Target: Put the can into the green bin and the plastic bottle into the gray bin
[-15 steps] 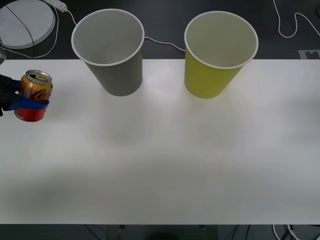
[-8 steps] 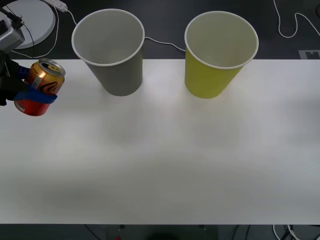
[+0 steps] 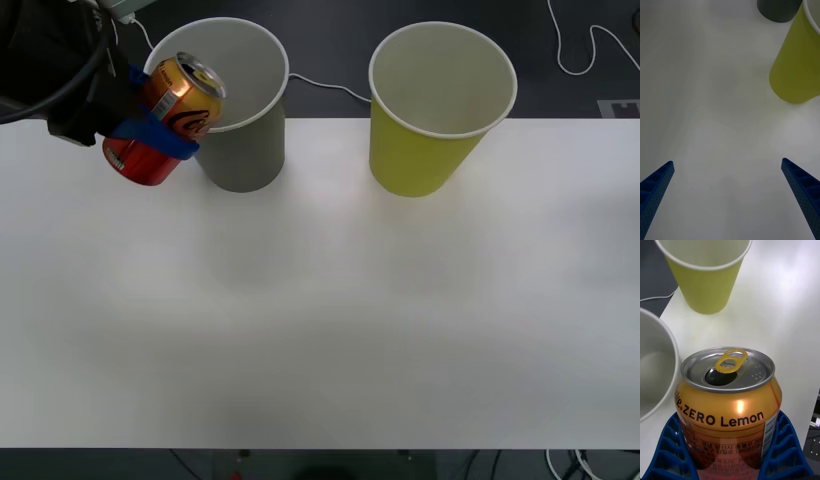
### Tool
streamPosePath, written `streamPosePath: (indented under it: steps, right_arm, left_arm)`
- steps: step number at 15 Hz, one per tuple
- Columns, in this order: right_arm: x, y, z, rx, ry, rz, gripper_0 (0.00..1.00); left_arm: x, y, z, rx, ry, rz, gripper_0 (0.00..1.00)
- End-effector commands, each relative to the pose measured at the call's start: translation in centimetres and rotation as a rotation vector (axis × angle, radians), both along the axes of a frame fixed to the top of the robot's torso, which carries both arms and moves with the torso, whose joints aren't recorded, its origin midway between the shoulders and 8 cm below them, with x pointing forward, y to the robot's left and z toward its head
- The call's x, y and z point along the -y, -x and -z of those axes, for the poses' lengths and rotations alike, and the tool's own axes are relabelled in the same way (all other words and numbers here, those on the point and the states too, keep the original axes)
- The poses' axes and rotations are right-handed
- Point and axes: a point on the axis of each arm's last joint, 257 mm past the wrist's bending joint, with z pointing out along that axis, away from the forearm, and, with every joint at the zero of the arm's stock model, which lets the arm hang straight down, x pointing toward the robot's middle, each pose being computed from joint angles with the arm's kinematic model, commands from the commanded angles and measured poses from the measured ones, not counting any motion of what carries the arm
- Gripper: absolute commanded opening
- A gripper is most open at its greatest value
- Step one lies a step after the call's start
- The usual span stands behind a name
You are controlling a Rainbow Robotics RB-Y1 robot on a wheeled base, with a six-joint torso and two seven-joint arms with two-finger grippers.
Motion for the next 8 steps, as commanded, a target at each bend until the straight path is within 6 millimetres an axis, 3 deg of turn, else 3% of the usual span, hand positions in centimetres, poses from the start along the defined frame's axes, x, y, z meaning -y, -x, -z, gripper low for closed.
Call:
streamPosePath:
  steps: [1,8]
  right_arm:
    - [0.0,0.0,0.0,0.0,0.0,0.0,1.0]
    - [0.0,0.0,0.0,0.0,0.0,0.0,1.0]
  left_arm:
    - [3.7,-0.6,-1.2,0.005,-0.032,0.042,0.0]
    - [13.0,-3.8,-5.6,-0.019,-0.002,0.071,0.0]
